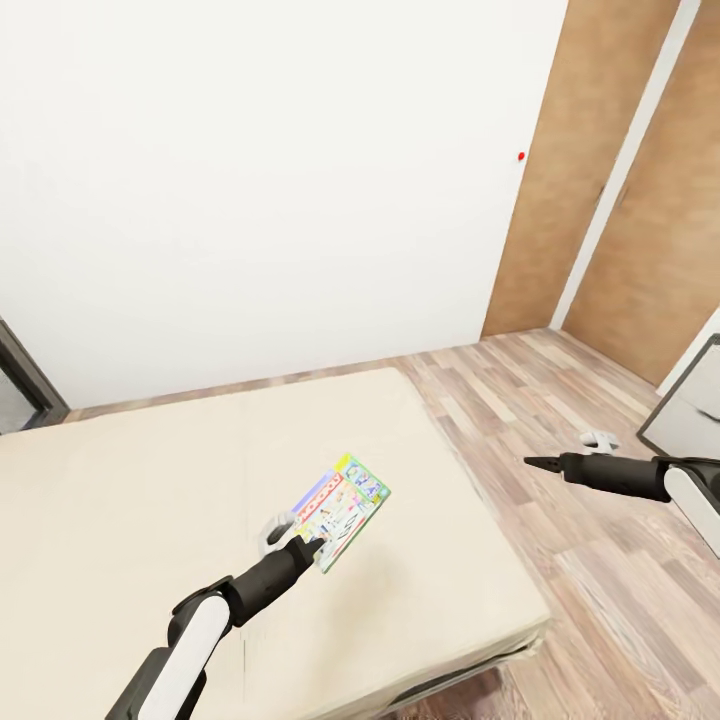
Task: Put all the toys in the child's room - the three board games (two on the bed and one on the table), the two jigsaw puzzles on the table, and the tennis ball on the table - inside the toy box on the table in the child's room.
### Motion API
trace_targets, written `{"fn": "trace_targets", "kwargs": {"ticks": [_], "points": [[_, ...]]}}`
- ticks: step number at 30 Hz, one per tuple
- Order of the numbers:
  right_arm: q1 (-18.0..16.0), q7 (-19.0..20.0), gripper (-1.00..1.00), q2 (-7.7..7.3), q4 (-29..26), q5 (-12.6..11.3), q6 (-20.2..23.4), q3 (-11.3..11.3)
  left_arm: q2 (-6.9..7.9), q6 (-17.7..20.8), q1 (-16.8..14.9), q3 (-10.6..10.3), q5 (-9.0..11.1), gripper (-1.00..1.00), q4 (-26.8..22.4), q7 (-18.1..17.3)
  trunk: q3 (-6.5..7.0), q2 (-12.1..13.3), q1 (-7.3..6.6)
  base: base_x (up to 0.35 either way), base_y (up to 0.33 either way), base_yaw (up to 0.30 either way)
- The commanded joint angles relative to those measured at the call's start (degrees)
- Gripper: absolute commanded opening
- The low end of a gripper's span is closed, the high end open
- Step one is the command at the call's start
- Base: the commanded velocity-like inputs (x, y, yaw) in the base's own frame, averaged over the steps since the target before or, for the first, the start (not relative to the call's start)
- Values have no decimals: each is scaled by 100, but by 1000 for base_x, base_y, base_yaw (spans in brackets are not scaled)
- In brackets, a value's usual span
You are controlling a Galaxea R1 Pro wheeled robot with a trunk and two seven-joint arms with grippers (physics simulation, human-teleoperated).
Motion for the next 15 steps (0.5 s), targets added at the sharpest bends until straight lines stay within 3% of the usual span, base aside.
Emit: {"fn": "trace_targets", "kwargs": {"ticks": [1, 10, 15], "points": [[-10, 9, 100, -3, 2, 2, 18, 10, 4, 16, -2, -2, 26, -100, -6, -3, 12, 36, -22, 0, 0, -282], [-22, -31, 100, 30, 56, 19, 170, 13, 4, 27, -2, -2, 27, -100, -6, 3, 173, 397, -219, 0, 0, -282], [-21, -43, 100, 123, 86, 27, 191, 27, 4, 41, -2, -3, 27, -100, -4, 5, 263, 597, -329, 0, 0, -283]]}}
